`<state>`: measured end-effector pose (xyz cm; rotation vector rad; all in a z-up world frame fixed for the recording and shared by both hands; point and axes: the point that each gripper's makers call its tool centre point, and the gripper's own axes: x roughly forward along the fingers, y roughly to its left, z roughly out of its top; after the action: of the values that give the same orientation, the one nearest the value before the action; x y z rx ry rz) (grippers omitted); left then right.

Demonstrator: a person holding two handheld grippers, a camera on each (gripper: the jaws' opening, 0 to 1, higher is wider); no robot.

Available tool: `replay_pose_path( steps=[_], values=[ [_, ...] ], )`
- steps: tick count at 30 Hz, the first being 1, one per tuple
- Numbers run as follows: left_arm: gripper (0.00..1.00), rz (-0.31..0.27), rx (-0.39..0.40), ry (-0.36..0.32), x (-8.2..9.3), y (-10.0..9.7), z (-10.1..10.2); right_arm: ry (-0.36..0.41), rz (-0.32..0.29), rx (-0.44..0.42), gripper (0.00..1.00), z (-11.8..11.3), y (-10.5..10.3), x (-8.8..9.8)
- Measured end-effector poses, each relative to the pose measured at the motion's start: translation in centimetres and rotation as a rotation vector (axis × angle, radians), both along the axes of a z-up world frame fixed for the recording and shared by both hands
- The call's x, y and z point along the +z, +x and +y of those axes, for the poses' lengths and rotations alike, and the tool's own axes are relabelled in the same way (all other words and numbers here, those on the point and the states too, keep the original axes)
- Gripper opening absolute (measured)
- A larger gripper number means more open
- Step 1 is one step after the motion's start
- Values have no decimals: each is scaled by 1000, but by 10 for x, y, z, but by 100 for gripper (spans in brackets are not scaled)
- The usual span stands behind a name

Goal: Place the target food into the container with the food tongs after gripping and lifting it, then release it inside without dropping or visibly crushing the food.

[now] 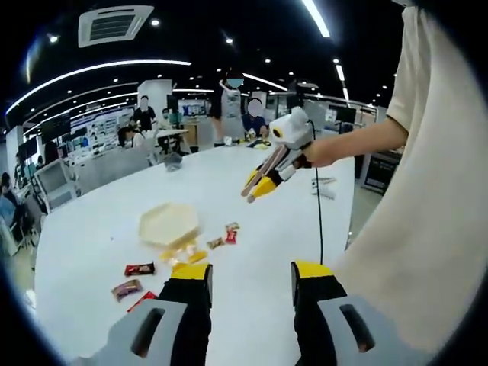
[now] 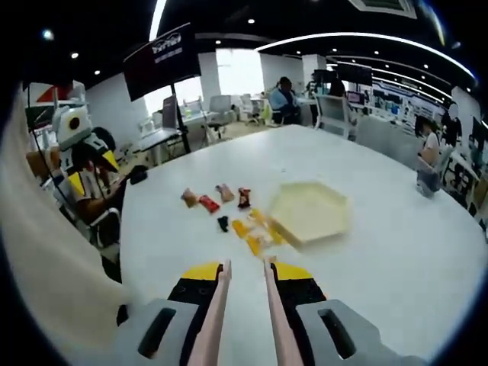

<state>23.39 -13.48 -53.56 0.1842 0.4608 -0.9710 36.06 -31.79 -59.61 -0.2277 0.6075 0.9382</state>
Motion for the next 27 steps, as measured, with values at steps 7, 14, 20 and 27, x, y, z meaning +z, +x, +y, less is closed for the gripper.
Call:
replay_pose_path(
  steps=[7, 14, 20, 27],
  values=[
    [47, 26, 3, -4, -3, 2, -4, -67, 7, 19, 24, -10, 12, -18],
    [56, 20, 33, 2, -4, 8, -4, -119, 18, 28, 24, -19, 25, -35],
    [59, 20, 55, 4, -5, 12, -2, -154, 30, 42, 25, -25, 35, -50],
    [62, 29, 76, 16, -9, 15, -3, -190, 44, 63, 25, -30, 41, -65]
  ],
)
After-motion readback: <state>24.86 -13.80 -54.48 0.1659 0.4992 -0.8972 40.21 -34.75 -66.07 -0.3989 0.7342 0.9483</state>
